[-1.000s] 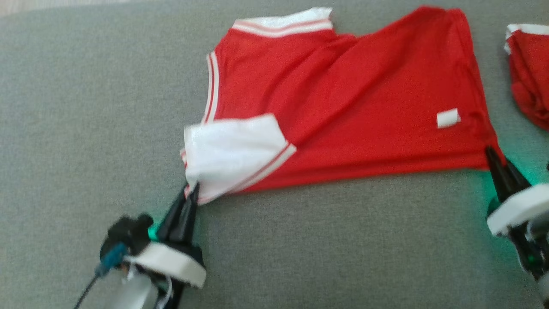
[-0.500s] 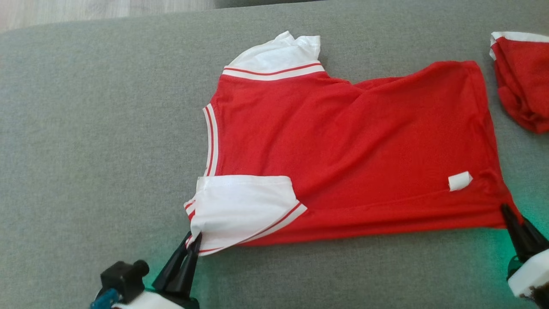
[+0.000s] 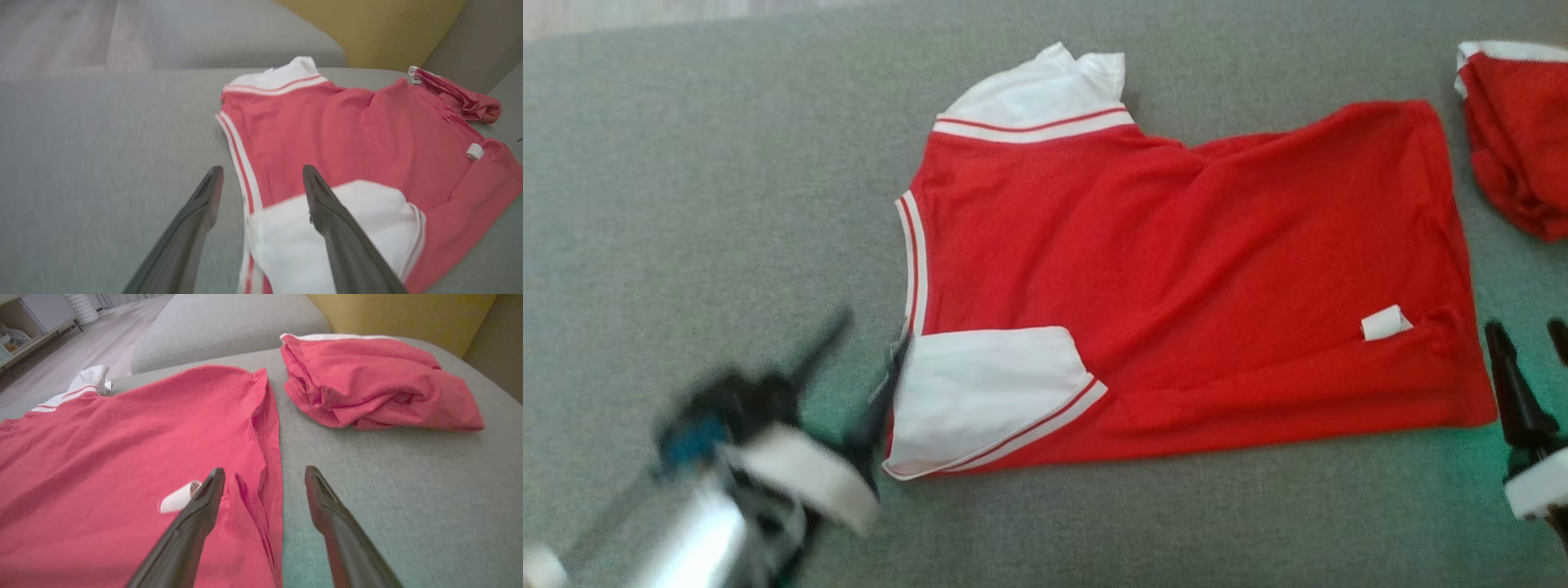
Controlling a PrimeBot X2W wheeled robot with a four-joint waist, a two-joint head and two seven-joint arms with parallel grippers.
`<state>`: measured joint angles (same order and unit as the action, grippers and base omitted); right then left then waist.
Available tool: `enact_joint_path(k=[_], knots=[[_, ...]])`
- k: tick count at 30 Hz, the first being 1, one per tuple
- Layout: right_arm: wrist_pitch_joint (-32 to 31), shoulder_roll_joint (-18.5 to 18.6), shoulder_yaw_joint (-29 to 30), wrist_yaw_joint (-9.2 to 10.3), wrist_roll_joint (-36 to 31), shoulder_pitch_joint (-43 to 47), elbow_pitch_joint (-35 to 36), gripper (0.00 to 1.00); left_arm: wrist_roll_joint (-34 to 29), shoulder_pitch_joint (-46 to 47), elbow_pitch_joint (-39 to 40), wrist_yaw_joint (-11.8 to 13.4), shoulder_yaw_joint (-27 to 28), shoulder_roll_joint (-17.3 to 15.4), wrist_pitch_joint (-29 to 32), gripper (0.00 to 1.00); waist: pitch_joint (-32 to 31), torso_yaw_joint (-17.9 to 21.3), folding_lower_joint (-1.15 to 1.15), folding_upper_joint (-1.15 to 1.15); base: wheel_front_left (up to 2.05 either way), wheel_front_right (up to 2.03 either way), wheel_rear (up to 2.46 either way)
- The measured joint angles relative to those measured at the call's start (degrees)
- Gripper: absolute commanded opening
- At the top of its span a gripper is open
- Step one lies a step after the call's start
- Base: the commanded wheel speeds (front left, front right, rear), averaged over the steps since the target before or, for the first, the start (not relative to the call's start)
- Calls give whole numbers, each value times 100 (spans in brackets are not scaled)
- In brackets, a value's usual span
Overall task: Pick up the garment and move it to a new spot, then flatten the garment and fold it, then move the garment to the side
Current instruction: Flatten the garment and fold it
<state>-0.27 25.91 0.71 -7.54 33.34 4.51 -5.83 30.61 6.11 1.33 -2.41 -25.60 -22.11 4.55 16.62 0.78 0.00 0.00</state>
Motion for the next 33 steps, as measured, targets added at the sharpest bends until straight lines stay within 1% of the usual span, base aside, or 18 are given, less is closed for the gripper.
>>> enact_joint_path(k=[2,3,5,7,10,11,14,16,18,23,27,31,33], knots=[[46,-55,16,0,-101,-86,153,100,-142,616,154,-144,34,-281,257,100,101,26,0,0,0,0,0],[46,-86,13,0,-156,-147,208,100,-140,990,213,-215,77,-361,400,100,162,41,0,0,0,0,0],[44,-125,-30,0,-227,-290,275,100,-125,1889,226,-353,64,-457,724,100,300,76,1,0,0,0,0],[29,-147,-134,0,-270,-448,341,100,29,2850,43,-435,-66,-498,1143,100,446,127,2,0,0,0,0],[26,-153,-325,0,-275,-710,385,100,289,4079,-495,-475,-460,-628,1725,100,671,252,2,0,0,0,0],[27,-153,-385,1,-275,-804,386,100,356,4412,-649,-472,-699,-709,1858,100,740,308,2,0,0,0,0],[40,-154,-557,0,-278,-1052,380,100,656,5225,-1199,-512,-1220,-822,2070,100,942,502,2,0,0,0,0],[63,-160,-656,0,-283,-1161,352,100,817,5655,-1547,-516,-1602,-854,2180,100,1078,634,2,0,0,0,0],[108,-165,-738,0,-281,-1247,307,100,834,6001,-1835,-517,-2064,-910,2227,100,1213,761,2,0,0,0,0],[203,-170,-905,1,-257,-1425,181,100,1001,6617,-2409,-517,-3045,-1040,2361,100,1534,1055,2,0,0,0,0],[314,-176,-1011,0,-223,-1536,88,100,1205,7037,-2771,-517,-3527,-1110,2360,100,1751,1263,1,0,0,0,0],[416,-213,-1154,0,-185,-1671,-47,100,1406,7438,-3077,-517,-3902,-1148,2361,100,1935,1449,2,0,0,0,0],[454,-226,-1180,0,-156,-1698,-76,100,1454,7510,-3122,-517,-4005,-1157,2366,100,1968,1492,1,0,0,0,0]])
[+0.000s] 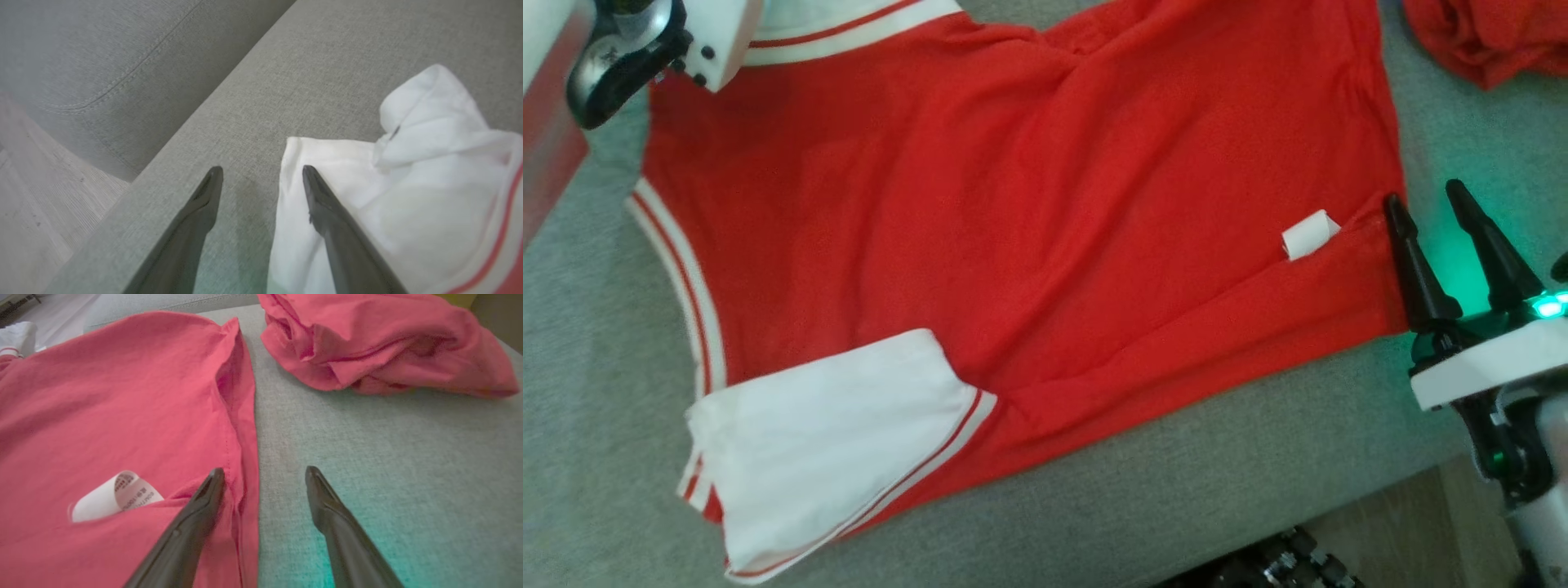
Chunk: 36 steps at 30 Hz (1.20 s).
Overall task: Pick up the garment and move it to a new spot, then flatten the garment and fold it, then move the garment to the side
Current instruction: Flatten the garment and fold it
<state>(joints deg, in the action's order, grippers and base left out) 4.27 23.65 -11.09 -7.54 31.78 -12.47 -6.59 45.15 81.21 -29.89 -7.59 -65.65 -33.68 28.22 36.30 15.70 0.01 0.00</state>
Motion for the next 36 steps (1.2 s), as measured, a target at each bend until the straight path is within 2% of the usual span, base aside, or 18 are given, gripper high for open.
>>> enact_joint_path(k=[6,7,8,9,13,17,20,21,28,32,36], knots=[[135,-22,-145,1,85,-158,-240,100,569,360,-36,0,-559,-69,146,100,137,193,-1,0,0,0,0],[138,-22,-165,0,103,-196,-271,100,608,417,-15,0,-634,-94,154,82,147,212,-1,0,0,0,0],[151,-22,-181,0,110,-230,-303,100,644,448,19,0,-683,-122,154,27,156,229,-1,0,0,0,0],[185,-22,-202,0,110,-260,-322,100,690,457,63,0,-719,-147,153,0,164,244,-1,0,0,0,0],[236,13,-305,0,210,-363,-294,100,773,460,235,0,-867,-201,32,0,168,251,-1,0,0,0,0],[157,296,-336,0,478,-527,-8,100,773,461,324,0,-959,-307,-271,0,109,142,-1,0,0,0,0],[-211,550,-378,1,614,-909,180,100,770,497,411,0,-996,-364,-630,0,53,3,-1,0,0,0,0],[-593,637,-389,0,661,-1295,166,100,730,559,419,0,-1006,-361,-898,0,9,-109,-1,0,0,0,0],[-2060,723,-706,1,468,-2696,-760,100,652,711,402,0,-1009,-346,-1573,0,-130,-538,-1,0,0,0,0],[-2504,690,-959,0,330,-3257,-1288,100,615,720,404,0,-1011,-319,-1680,0,-146,-720,-1,0,0,0,0],[-2581,655,-1095,0,245,-3552,-1718,100,583,720,404,0,-1013,-282,-1780,0,-118,-825,-1,0,0,0,0]])
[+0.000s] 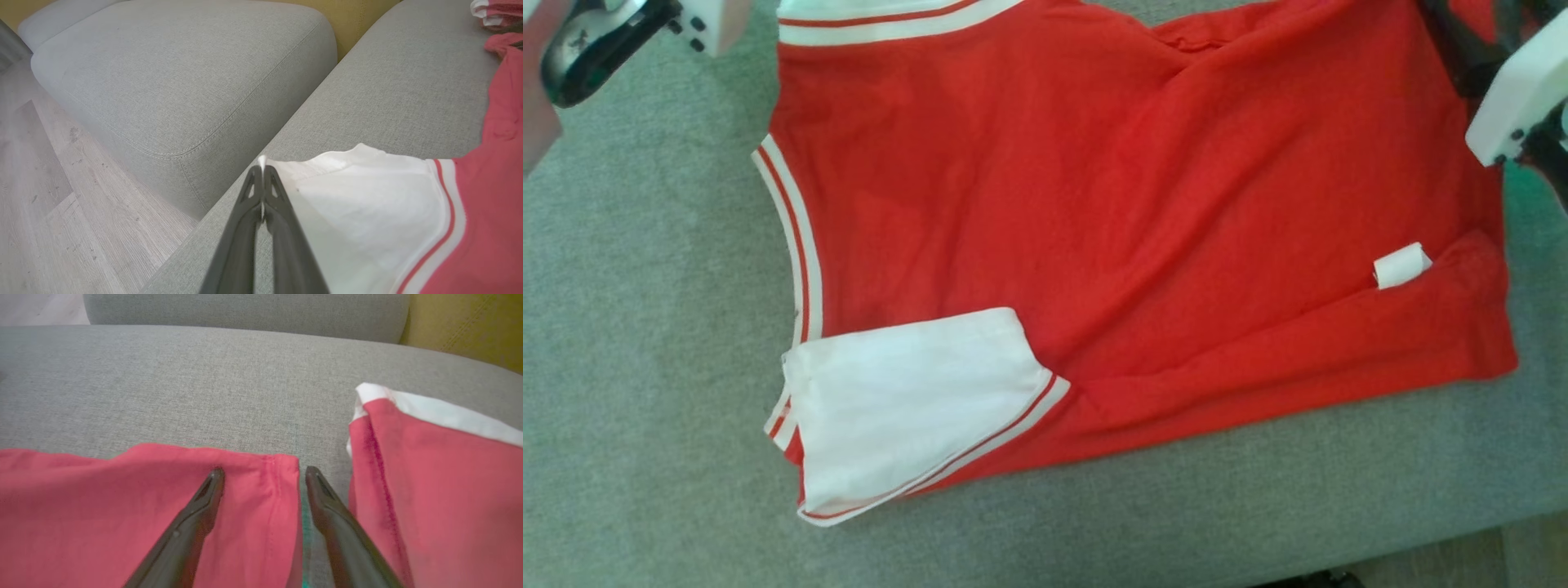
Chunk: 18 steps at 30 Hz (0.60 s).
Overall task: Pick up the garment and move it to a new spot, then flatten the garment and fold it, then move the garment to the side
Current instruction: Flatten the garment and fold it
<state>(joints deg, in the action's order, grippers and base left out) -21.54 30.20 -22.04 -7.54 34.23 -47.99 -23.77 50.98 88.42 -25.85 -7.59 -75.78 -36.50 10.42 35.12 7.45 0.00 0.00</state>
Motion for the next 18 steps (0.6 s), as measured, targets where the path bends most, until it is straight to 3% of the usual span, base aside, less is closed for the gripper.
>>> enact_joint_path(k=[2,3,4,5,6,7,13,18], knots=[[-57,-21,-60,1,-1,-115,-170,100,-13,0,1,0,0,25,0,0,17,-28,0,0,0,0,0],[-66,-29,-90,0,-1,-163,-233,79,-13,0,5,0,0,38,0,0,26,-40,0,0,0,0,0],[-69,-35,-133,0,-1,-213,-291,79,-13,0,5,0,0,52,0,0,34,-51,0,0,0,0,0],[-76,-37,-168,0,2,-247,-331,46,-13,0,7,0,0,62,0,0,42,-59,0,0,0,0,0],[-76,-40,-192,1,7,-281,-364,27,-13,0,7,0,0,66,0,0,50,-65,0,0,0,0,0],[-75,-37,-212,1,8,-316,-389,0,-13,0,7,0,0,69,0,0,58,-70,0,0,0,0,0],[131,-15,-323,0,66,-511,-499,0,-244,1,-7,0,0,74,-136,0,81,-100,0,0,0,0,0],[468,-20,-277,0,249,-732,-580,0,-536,191,-283,-2,-11,71,-731,0,91,-143,0,0,0,0,0]])
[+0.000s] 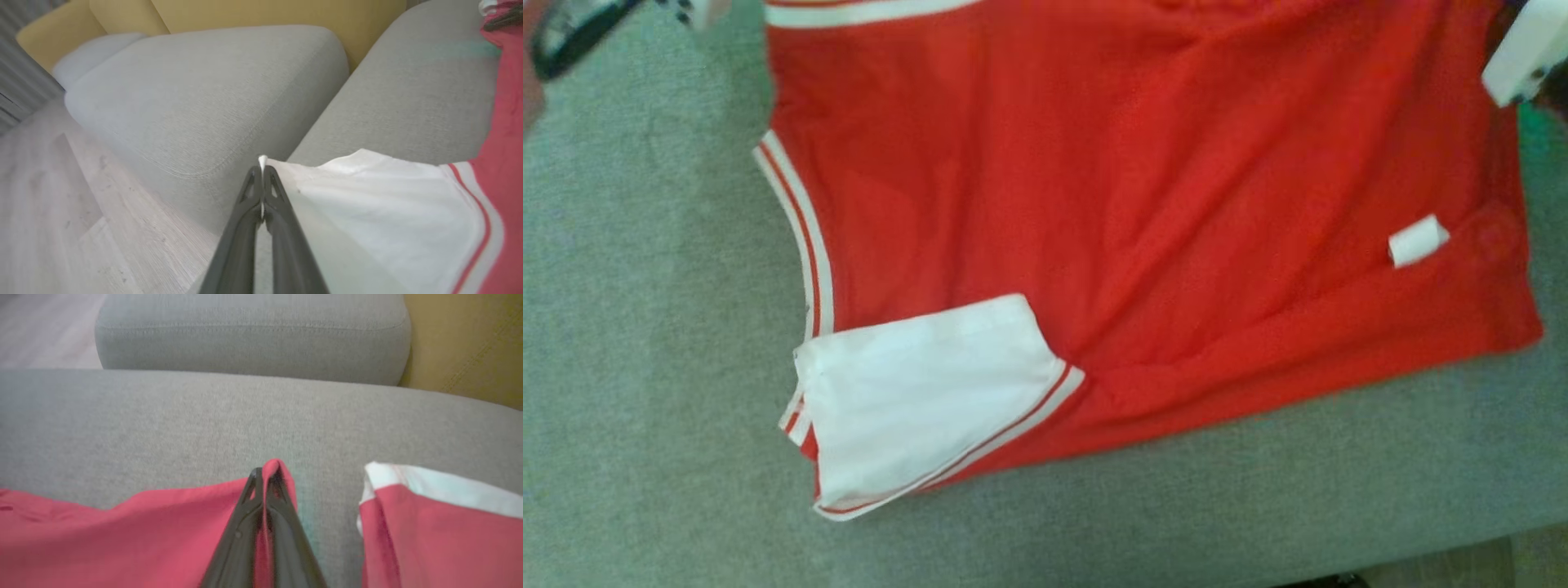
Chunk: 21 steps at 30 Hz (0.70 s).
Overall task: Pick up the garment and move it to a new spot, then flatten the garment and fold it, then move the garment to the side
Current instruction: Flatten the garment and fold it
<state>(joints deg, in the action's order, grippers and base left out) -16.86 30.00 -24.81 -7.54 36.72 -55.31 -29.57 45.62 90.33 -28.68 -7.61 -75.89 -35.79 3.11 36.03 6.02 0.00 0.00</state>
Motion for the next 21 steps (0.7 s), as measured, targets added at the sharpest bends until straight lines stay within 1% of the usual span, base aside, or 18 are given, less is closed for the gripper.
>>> enact_joint_path(k=[1,2,3,8,11,16,21], knots=[[0,0,0,0,0,0,0,0,0,0,0,0,0,0,0,0,0,0,0,0,0,0,0],[142,1,89,1,70,-110,-33,0,-80,149,-178,0,1,3,-338,0,-8,-28,0,0,0,0,0],[142,1,89,1,70,-110,-33,0,-80,149,-178,0,1,3,-338,0,-8,-28,0,0,0,0,0],[459,89,336,0,204,-298,-97,0,-180,421,-657,0,62,79,-1124,0,-52,-119,0,0,0,0,0],[479,153,364,1,296,-281,-134,0,38,403,-719,0,60,157,-1281,0,-126,-175,0,0,0,0,0],[505,214,357,0,457,-80,-68,0,354,133,-390,0,55,118,-1388,0,-285,-257,0,0,0,0,0],[605,355,393,0,635,555,65,0,535,-559,257,0,21,-194,-1467,0,-509,-365,0,0,0,0,0]])
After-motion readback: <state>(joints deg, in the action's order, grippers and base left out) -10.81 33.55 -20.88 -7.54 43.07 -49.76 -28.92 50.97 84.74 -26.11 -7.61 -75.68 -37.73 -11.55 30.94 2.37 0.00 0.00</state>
